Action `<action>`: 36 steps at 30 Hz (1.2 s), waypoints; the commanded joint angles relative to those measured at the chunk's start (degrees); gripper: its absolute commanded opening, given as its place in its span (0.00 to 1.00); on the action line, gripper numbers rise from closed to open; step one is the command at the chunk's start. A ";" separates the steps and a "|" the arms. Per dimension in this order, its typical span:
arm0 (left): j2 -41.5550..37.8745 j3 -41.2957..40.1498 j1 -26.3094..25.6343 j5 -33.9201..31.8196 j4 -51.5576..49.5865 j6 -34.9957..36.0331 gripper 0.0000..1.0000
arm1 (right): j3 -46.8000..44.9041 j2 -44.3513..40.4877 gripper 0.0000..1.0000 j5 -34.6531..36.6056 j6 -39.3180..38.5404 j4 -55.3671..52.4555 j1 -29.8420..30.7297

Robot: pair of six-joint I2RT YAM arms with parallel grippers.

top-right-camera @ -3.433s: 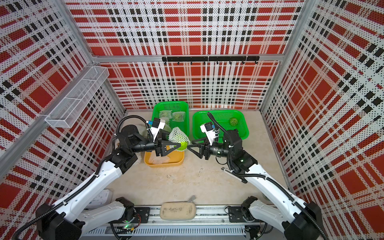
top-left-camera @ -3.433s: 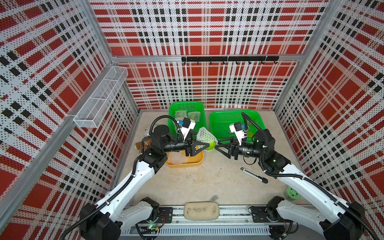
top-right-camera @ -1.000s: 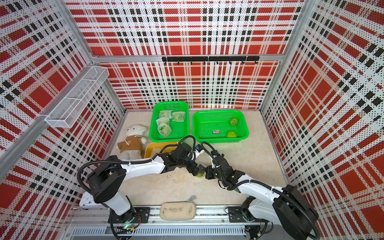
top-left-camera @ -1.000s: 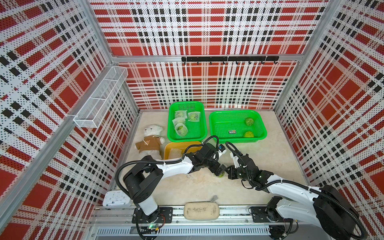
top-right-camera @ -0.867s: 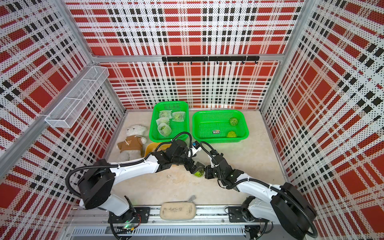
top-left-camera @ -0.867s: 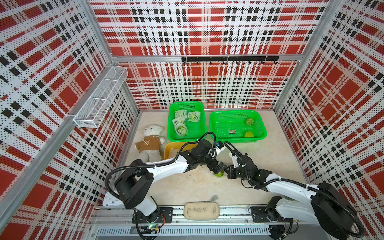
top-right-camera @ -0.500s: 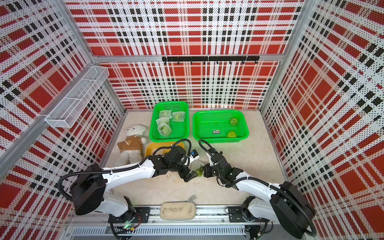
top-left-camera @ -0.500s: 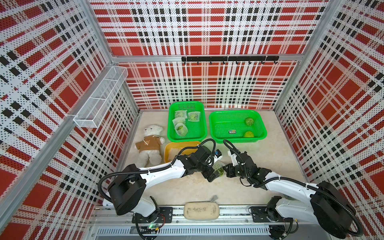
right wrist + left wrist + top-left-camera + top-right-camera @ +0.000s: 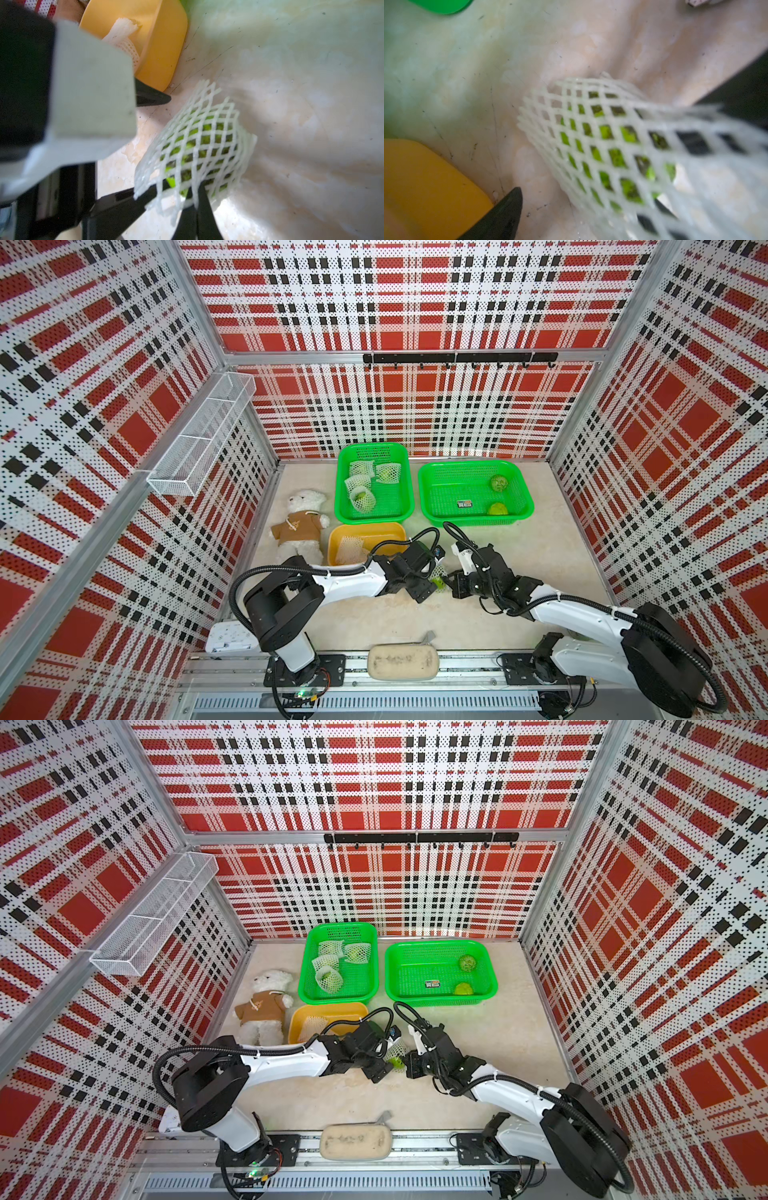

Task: Sleeve custard apples in foam nets
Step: Put on the foam net on the custard apple, then pick up the custard apple from the center of the board.

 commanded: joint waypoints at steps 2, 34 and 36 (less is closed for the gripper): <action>2.10 2.77 -0.48 -3.29 4.11 -2.26 0.86 | 1.50 -1.74 0.00 -1.31 -2.01 -1.36 1.79; 1.99 17.12 0.88 16.27 -13.57 -1.34 0.99 | 14.48 -18.48 1.00 8.95 0.31 -37.61 -17.64; 5.63 19.95 -0.48 15.51 -14.98 -1.06 0.99 | 14.60 -19.02 1.00 7.99 -0.61 -37.54 -20.24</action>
